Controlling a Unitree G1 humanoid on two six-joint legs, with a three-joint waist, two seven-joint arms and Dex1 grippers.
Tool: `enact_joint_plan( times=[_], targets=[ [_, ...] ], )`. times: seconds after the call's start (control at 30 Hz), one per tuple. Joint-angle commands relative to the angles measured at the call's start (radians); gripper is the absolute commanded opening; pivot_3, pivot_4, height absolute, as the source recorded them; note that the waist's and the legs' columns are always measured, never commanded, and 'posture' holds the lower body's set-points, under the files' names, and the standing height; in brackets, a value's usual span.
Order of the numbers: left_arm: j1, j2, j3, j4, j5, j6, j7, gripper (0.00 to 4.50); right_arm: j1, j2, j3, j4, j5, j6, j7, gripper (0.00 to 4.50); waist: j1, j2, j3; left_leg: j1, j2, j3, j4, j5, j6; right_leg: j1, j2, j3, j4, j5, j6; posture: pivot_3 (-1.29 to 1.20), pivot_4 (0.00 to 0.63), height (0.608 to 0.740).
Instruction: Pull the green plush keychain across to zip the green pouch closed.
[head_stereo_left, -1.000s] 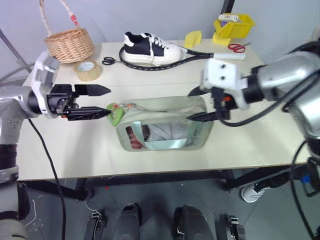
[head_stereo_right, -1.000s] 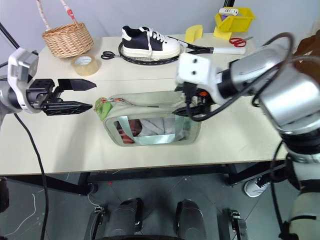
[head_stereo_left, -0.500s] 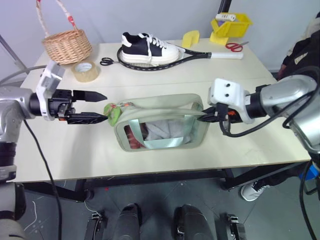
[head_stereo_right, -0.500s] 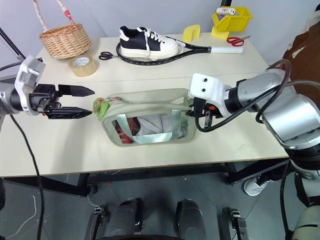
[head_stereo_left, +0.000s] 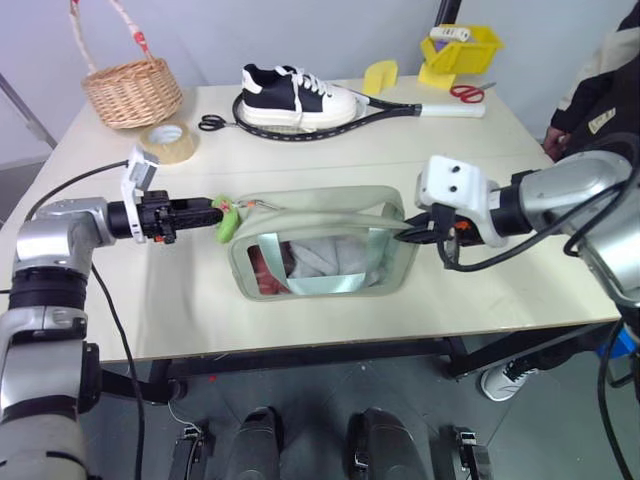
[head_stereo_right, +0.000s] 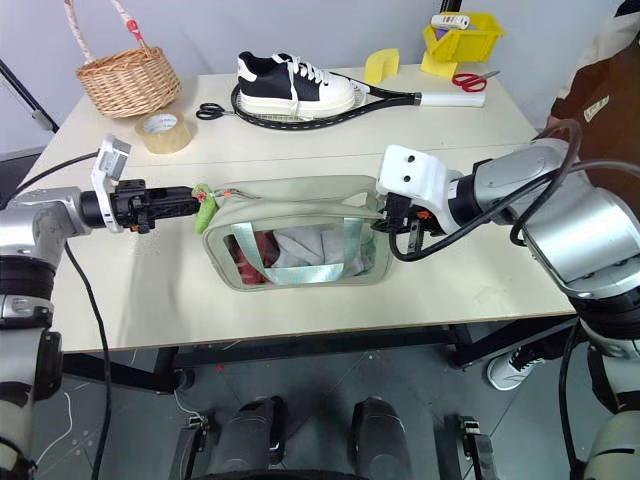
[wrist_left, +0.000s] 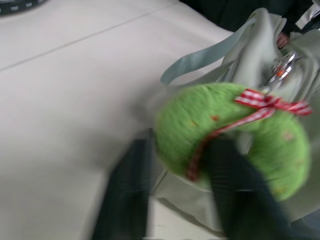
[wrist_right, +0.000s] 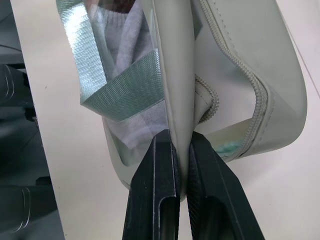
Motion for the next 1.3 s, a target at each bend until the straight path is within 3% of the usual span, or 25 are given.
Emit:
enact_joint_plan(
  times=[0.03, 0.27, 0.4, 0.5, 0.6, 0.83, 1.13, 1.3],
  targets=[
    [-0.046, 0.059, 0.044, -0.017, -0.015, 0.005, -0.043, 0.04, -0.031, 0.001, -0.033, -0.007, 0.003, 0.008, -0.016, 0.0, -0.001, 0.0, 0.0, 0.0, 0.0, 0.0, 0.0, 0.0, 0.0, 0.0, 0.0, 0.0, 0.0, 0.0, 0.0, 0.0, 0.15, 0.74],
    [-0.098, 0.091, 0.071, -0.1, -0.083, 0.071, -0.117, 0.04, -0.023, -0.001, -0.027, -0.005, 0.002, 0.005, -0.022, 0.0, 0.0, 0.0, 0.0, 0.0, 0.0, 0.001, 0.0, 0.0, 0.0, 0.0, 0.0, 0.001, 0.0, 0.0, 0.0, 0.0, 0.15, 0.74],
    [-0.154, -0.066, 0.009, -0.214, -0.061, 0.092, 0.021, 0.04, -0.026, 0.008, -0.02, -0.001, 0.0, 0.006, -0.027, 0.0, 0.012, 0.0, 0.0, 0.0, 0.0, 0.0, 0.001, 0.0, 0.0, 0.001, 0.0, 0.001, 0.0, 0.0, 0.001, 0.0, 0.15, 0.74],
    [-0.168, -0.121, -0.015, -0.212, -0.035, 0.096, 0.06, 0.04, -0.024, 0.007, -0.018, -0.004, 0.0, 0.01, -0.029, 0.0, 0.012, 0.0, 0.0, 0.0, 0.0, 0.002, 0.004, 0.0, 0.0, 0.001, 0.0, 0.003, 0.0, 0.002, 0.003, 0.0, 0.15, 0.74],
    [-0.186, -0.14, -0.031, -0.201, -0.035, 0.122, 0.064, 1.04, -0.02, 0.007, -0.022, -0.009, 0.001, 0.017, -0.034, 0.0, -0.005, -0.001, 0.0, 0.0, 0.0, 0.002, 0.004, 0.0, 0.0, 0.0, 0.0, 0.004, 0.0, 0.003, 0.003, 0.0, 0.15, 0.74],
    [-0.186, -0.105, -0.052, -0.239, -0.047, 0.172, -0.001, 4.48, -0.013, 0.007, -0.032, -0.02, 0.008, 0.046, -0.055, 0.0, -0.001, -0.001, 0.0, 0.0, 0.0, 0.003, 0.003, 0.0, 0.0, 0.0, 0.0, 0.004, 0.0, 0.003, 0.003, 0.0, 0.15, 0.74],
    [-0.193, 0.066, -0.026, -0.168, -0.019, 0.125, -0.088, 4.48, -0.012, 0.005, -0.029, -0.015, 0.013, 0.046, -0.065, 0.0, -0.001, -0.001, 0.0, 0.0, 0.0, 0.003, 0.003, 0.0, 0.0, -0.001, 0.0, 0.004, 0.0, 0.003, 0.003, 0.0, 0.15, 0.74],
    [-0.042, 0.156, -0.003, -0.363, -0.154, 0.155, -0.195, 4.48, -0.01, 0.003, -0.029, -0.009, 0.012, 0.037, -0.061, 0.0, -0.002, 0.0, 0.0, 0.0, 0.0, 0.004, 0.003, 0.0, 0.0, -0.001, 0.0, 0.005, -0.001, 0.003, 0.003, 0.0, 0.15, 0.74]
  ],
)
